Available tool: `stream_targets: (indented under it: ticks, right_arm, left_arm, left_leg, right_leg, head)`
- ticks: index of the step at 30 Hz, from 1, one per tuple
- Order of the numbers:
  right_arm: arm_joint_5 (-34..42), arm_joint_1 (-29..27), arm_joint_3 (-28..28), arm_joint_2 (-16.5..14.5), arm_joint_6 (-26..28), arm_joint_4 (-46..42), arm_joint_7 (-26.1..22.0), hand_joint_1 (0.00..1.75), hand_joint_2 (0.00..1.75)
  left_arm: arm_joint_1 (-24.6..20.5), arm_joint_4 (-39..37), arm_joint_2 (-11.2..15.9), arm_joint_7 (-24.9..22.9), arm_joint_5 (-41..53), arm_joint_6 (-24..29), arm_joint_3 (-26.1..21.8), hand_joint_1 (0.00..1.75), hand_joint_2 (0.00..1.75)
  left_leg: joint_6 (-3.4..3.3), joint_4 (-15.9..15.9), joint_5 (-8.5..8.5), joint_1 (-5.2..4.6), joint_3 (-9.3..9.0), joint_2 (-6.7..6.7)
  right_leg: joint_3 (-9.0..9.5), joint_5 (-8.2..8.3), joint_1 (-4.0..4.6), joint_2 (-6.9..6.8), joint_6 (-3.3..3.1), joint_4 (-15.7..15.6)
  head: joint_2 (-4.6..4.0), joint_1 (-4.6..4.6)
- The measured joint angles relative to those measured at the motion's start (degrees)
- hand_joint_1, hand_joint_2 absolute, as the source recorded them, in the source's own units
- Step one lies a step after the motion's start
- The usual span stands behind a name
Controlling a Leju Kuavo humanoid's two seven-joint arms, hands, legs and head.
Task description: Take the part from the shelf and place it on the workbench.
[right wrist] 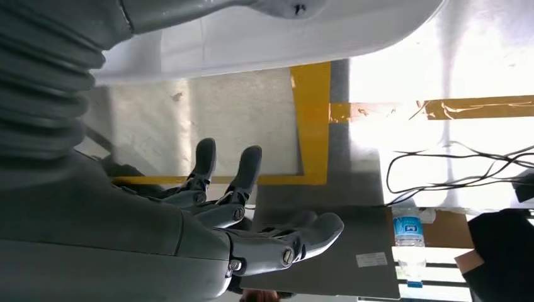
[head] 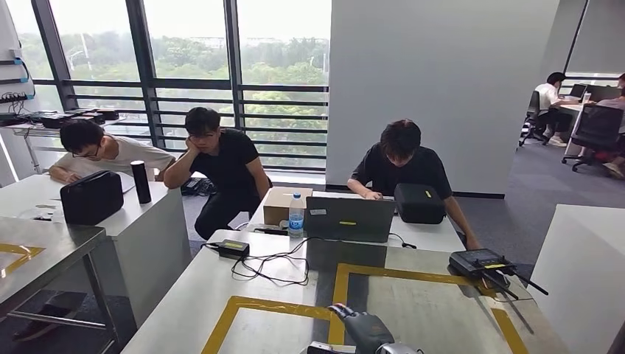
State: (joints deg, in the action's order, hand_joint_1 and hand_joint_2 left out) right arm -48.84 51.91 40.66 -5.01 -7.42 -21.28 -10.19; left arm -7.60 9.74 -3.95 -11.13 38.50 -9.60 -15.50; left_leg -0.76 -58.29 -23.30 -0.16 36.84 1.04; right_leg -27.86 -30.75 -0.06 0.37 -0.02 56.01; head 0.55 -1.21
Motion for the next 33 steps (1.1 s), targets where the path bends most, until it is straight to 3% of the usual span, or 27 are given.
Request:
stream_targets:
  ticks: [7,11,13,15,16,17,18,21,23,26,28,30,31,32,33]
  right_arm:
    - [3.5,4.6,-0.2,0.1,4.2,0.4,-0.6,0.0,0.0]
    - [7.7,8.3,-2.3,0.6,8.5,-1.0,-2.8,0.0,0.0]
    - [10.5,9.6,-3.9,1.5,10.2,-2.9,-4.3,0.0,0.0]
    - [13.4,9.9,-5.8,2.7,11.4,-5.6,-5.7,0.0,0.0]
    - [14.7,9.7,-6.8,3.5,11.7,-7.3,-6.0,0.0,0.0]
    - [15.6,9.4,-7.6,4.2,11.9,-9.0,-6.2,0.0,0.0]
    - [16.4,9.1,-8.4,5.0,12.2,-11.1,-6.2,0.0,0.0]
    - [17.8,7.7,-10.1,7.1,13.4,-18.3,-6.2,0.0,0.0]
    - [18.2,6.0,-11.0,8.2,14.0,-23.1,-6.1,0.0,0.0]
    - [18.4,3.4,-12.2,9.2,14.5,-29.4,-5.8,0.0,0.0]
    - [18.4,1.9,-12.8,9.6,14.9,-32.9,-5.7,0.0,0.0]
    - [18.0,0.2,-13.3,10.1,15.3,-36.2,-5.1,0.0,0.0]
    - [17.8,-0.8,-13.6,10.4,15.5,-37.7,-4.8,0.0,0.0]
    - [17.5,-1.9,-13.9,10.7,15.7,-39.2,-4.4,0.0,0.0]
    - [17.2,-2.8,-14.2,11.0,15.8,-40.6,-4.2,0.0,0.0]
  left_arm:
    - [2.0,-0.2,0.1,-1.0,-1.1,1.8,-2.0,0.0,0.0]
    - [2.4,-0.2,0.0,-0.7,-1.5,2.0,-2.9,0.0,0.0]
    - [2.5,-0.2,0.0,-0.7,-1.5,2.1,-3.1,0.0,0.0]
    - [2.5,-0.3,0.0,-0.6,-1.5,2.4,-3.2,0.0,0.0]
    - [2.6,-0.3,0.0,-0.6,-1.5,2.5,-3.3,0.0,0.0]
    - [2.7,-0.3,0.0,-0.6,-1.5,2.6,-3.4,0.0,0.0]
    - [2.8,-0.3,-0.1,-0.7,-1.5,2.7,-3.6,0.0,0.0]
    - [3.0,-0.3,-0.1,-0.6,-1.5,2.9,-4.0,0.0,0.0]
    - [3.1,-0.3,-0.1,-0.6,-1.5,2.9,-4.2,0.0,0.0]
    - [3.4,-0.4,-0.2,-0.7,-1.4,3.0,-4.5,0.0,0.0]
    - [3.6,-0.4,-0.2,-0.7,-1.2,3.1,-4.5,0.0,0.0]
    - [3.6,-0.4,-0.3,-0.8,-0.8,3.1,-4.5,0.0,0.0]
    - [3.5,-0.4,-0.4,-0.9,-0.6,3.1,-4.5,0.0,0.0]
    - [3.5,-0.4,-0.4,-1.0,-0.3,3.0,-4.5,0.0,0.0]
    - [3.5,-0.4,-0.4,-1.1,0.0,3.0,-4.5,0.0,0.0]
  left_leg:
    - [0.15,0.0,0.19,0.12,-0.17,-0.07]
    - [-0.7,0.7,0.44,0.2,-0.53,-0.27]
    - [-0.96,1.4,0.84,0.54,-0.8,-0.54]
    - [-1.02,1.3,0.89,0.54,-0.74,-0.65]
    - [-1.01,1.2,0.89,0.57,-0.66,-0.65]
    - [-0.96,1.1,0.86,0.62,-0.55,-0.65]
    - [-0.83,0.8,0.84,0.71,-0.41,-0.65]
    - [0.21,-0.1,0.77,0.97,0.21,-0.63]
    - [1.18,-0.6,1.0,0.96,0.56,-0.52]
    - [2.53,-0.7,1.23,1.09,1.13,-0.44]
    - [3.0,-3.9,-1.95,1.22,2.48,-0.59]
    - [3.18,-11.1,-7.09,1.24,4.66,-0.68]
    - [3.2,-14.4,-8.76,1.23,5.39,-0.68]
    - [3.13,-16.2,-9.34,1.21,5.36,-0.68]
    - [2.94,-16.1,-8.94,1.15,4.36,-0.68]
  right_leg:
    - [0.07,0.18,0.09,0.02,0.23,0.0]
    - [0.1,-0.11,-0.13,0.04,1.23,0.2]
    - [-1.78,-2.77,-0.12,0.02,1.49,4.5]
    - [-5.71,-6.4,-0.32,-0.01,1.67,12.4]
    - [-7.4,-7.19,-0.47,-0.01,1.79,15.6]
    - [-8.25,-6.78,-0.64,-0.02,1.9,16.8]
    - [-8.02,-5.24,-0.83,-0.05,2.02,15.7]
    - [-3.85,0.4,-1.2,-0.1,2.21,5.6]
    - [-3.1,1.35,-0.99,0.16,1.52,3.3]
    - [-3.98,2.02,-0.9,0.32,-0.21,3.3]
    - [-4.72,2.9,-0.97,0.24,-1.22,3.1]
    - [-5.73,3.74,-0.78,0.21,-1.68,3.1]
    - [-6.27,4.15,-0.62,0.19,-1.76,3.1]
    - [-6.81,4.55,-0.46,0.16,-1.78,3.2]
    - [-7.36,4.96,-0.32,0.13,-1.77,3.2]
  head:
    - [0.0,-0.01]
    - [0.0,0.0]
    - [0.0,-0.05]
    - [0.0,-0.08]
    - [0.0,-0.09]
    - [0.0,-0.1]
    - [0.0,-0.11]
    - [0.0,-0.11]
    - [0.0,-0.08]
    - [0.0,-0.04]
    - [0.0,0.07]
    - [0.0,0.16]
    - [0.0,0.18]
    - [0.0,0.18]
    - [0.0,0.19]
